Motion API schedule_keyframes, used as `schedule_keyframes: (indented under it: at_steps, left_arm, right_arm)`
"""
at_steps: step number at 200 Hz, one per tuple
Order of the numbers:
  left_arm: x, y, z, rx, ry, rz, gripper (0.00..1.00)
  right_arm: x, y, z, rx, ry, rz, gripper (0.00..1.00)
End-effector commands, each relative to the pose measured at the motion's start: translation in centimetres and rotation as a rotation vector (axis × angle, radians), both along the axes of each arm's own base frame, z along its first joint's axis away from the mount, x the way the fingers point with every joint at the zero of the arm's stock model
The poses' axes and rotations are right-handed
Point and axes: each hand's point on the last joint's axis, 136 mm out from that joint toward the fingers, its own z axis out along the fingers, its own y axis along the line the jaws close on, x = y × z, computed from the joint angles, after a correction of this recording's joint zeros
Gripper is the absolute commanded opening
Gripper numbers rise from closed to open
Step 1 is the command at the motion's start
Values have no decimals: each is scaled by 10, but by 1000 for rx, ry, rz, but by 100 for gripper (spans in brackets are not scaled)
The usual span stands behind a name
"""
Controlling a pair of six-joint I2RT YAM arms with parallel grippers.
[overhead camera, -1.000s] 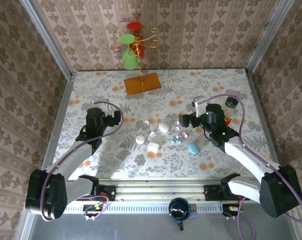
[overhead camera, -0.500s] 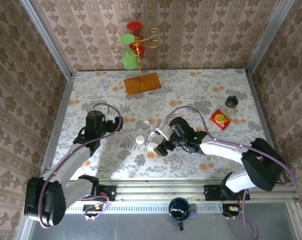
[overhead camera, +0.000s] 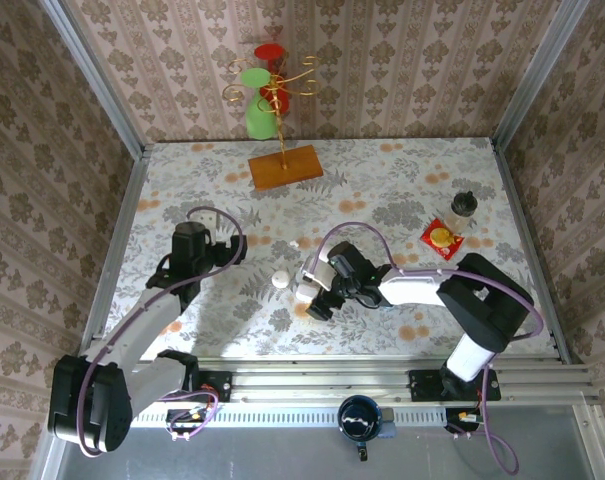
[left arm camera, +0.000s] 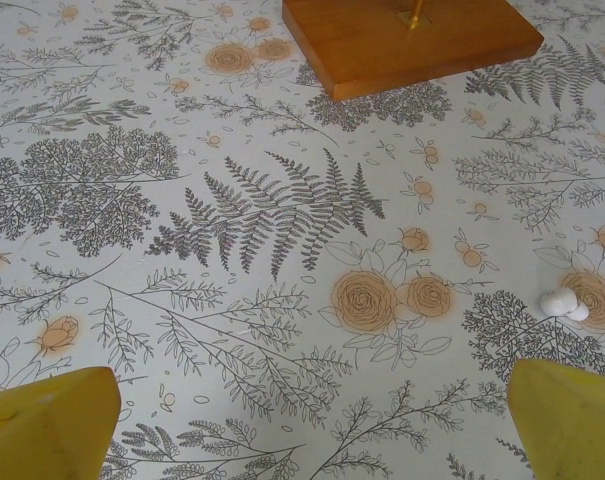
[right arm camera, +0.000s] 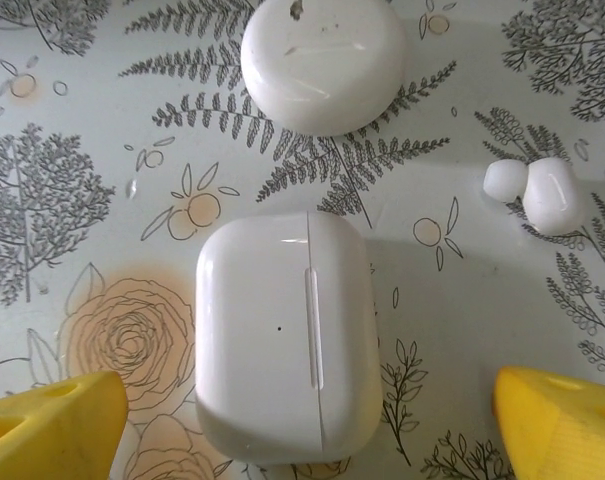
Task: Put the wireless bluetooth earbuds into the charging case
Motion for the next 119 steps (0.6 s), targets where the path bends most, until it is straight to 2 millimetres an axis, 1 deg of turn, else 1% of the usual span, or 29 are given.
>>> schedule_keyframes:
  at_steps: [1,29,41,64,72,84,98,100,104,108,114,119]
  left_arm:
    - [-3,0,5,-13,-6,-5,100]
    - [-2,0,6,-20,-15,-1,100]
    - [-2,0,7,-21,-14,-2,100]
    - [-2,-2,7,-31,-7,-4,100]
    - [-2,-2,7,-36,-3,-2,100]
    - [-3,-1,8,-40,6,4,100]
    - [-4,-1,11,-51,15,7,100]
    - [-4,0,11,-55,18,8,100]
    - [-4,-1,11,-62,21,8,100]
    - [-4,-1,12,-72,23,10,100]
    - [-4,-1,14,-91,28,7,100]
    - [-4,-3,15,-108,34,1,100]
  right_arm:
    - [8,11,3,13,-45,34,89]
    - [9,13,-7,-8,-29,46,80]
    - [10,12,-11,-19,-29,48,77]
    - [9,10,-17,-50,-25,59,68]
    - [8,9,-18,-55,-21,67,66]
    - [5,9,-17,-61,-19,79,58]
    - [3,8,-14,-63,-22,89,56]
    - [3,8,-13,-63,-21,91,52]
    - [2,8,-12,-62,-22,93,49]
    - [2,8,-11,-61,-23,96,43]
    - [1,8,-9,-59,-26,97,37]
    - [1,8,-8,-58,-28,100,34]
